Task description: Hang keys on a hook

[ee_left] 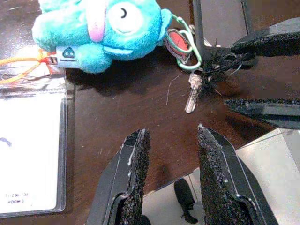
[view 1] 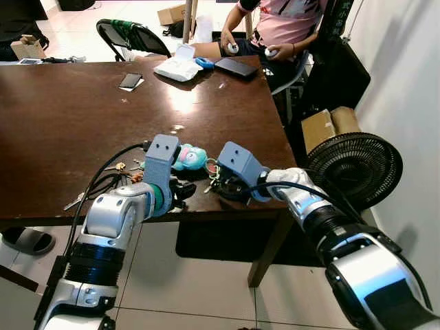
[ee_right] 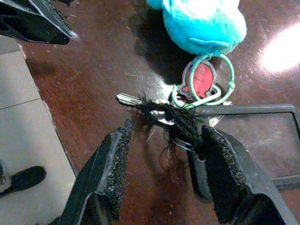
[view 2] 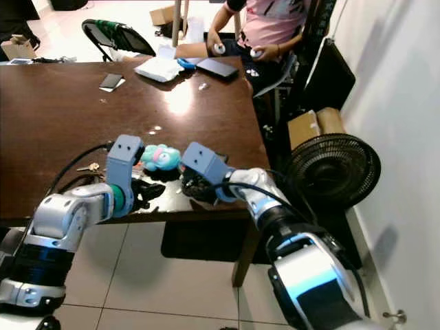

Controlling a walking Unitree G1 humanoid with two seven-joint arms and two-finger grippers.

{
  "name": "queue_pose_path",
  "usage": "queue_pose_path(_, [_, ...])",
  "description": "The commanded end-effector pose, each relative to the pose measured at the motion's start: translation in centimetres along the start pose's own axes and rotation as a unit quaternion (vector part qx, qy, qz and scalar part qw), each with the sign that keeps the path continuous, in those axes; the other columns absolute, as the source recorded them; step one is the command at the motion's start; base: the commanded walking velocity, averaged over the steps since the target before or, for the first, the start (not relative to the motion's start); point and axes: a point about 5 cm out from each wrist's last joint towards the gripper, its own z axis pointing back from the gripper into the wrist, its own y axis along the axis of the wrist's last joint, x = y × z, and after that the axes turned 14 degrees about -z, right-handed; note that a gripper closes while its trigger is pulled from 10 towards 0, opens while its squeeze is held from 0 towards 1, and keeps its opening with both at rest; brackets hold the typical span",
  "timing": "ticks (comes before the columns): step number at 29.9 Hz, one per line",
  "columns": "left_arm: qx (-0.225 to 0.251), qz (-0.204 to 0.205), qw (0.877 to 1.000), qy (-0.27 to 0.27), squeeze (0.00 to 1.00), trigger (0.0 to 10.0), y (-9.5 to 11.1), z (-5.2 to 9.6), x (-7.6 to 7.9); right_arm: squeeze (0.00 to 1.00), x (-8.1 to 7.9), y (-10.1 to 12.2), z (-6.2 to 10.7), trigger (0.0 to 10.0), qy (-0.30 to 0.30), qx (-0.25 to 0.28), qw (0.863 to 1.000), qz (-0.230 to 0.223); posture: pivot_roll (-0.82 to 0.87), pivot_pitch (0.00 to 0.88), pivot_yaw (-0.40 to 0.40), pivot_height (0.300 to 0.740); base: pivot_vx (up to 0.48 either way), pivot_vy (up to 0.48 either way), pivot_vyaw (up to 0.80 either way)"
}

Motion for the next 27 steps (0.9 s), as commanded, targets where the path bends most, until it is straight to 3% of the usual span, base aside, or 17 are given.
queue_pose_path(1, [-0.005,0.001,1.0,0.0,0.0,10.0,-0.3,0.1,0.0,0.0,0.0,0.0,-0.1,4.6,0.003,-0.005,1.0,0.01,0.15,0.0,0.127,0.74,0.0,0.0,0.0])
queue_pose_path(2, [-0.005,0.001,1.0,0.0,0.0,10.0,-0.3,0.1,0.0,0.0,0.0,0.0,-0.1,4.6,0.003,-0.005,1.0,0.01,0.15,0.0,0.127,0.74,0.0,0.0,0.0])
queue_pose_path(3, [-0.006,0.001,1.0,0.0,0.0,10.0,-0.3,0.1,0.0,0.0,0.0,0.0,-0.1,0.0,0.002,-0.005,1.0,0.008,0.15,0.0,0.128,0.74,0.0,0.0,0.0])
queue_pose_path(19, [-0.007,0.002,1.0,0.002,0.0,10.0,-0.3,0.2,0.0,0.0,0.1,0.0,-0.1,0.0,-0.002,0.004,1.0,-0.005,0.15,0.0,0.128,0.74,0.0,0.0,0.0])
queue_pose_path(23, [-0.007,0.001,1.0,0.002,0.0,10.0,-0.3,0.2,0.0,0.0,0.5,0.4,0.2,0.0,-0.014,0.027,0.999,-0.028,0.15,0.0,0.127,0.74,0.0,0.0,0.0])
queue_pose_path(25, [-0.005,0.001,1.0,0.004,0.0,10.0,-0.3,0.2,-0.1,0.0,1.0,1.3,0.6,0.0,-0.018,0.076,0.994,-0.079,0.15,0.0,0.128,0.74,0.0,0.0,0.0])
queue_pose_path(27, [-0.004,0.002,1.0,0.004,0.0,10.0,-0.3,0.2,-0.2,0.0,1.1,1.8,0.8,0.0,-0.014,0.098,0.99,-0.098,0.15,0.0,0.126,0.74,0.0,0.0,0.0])
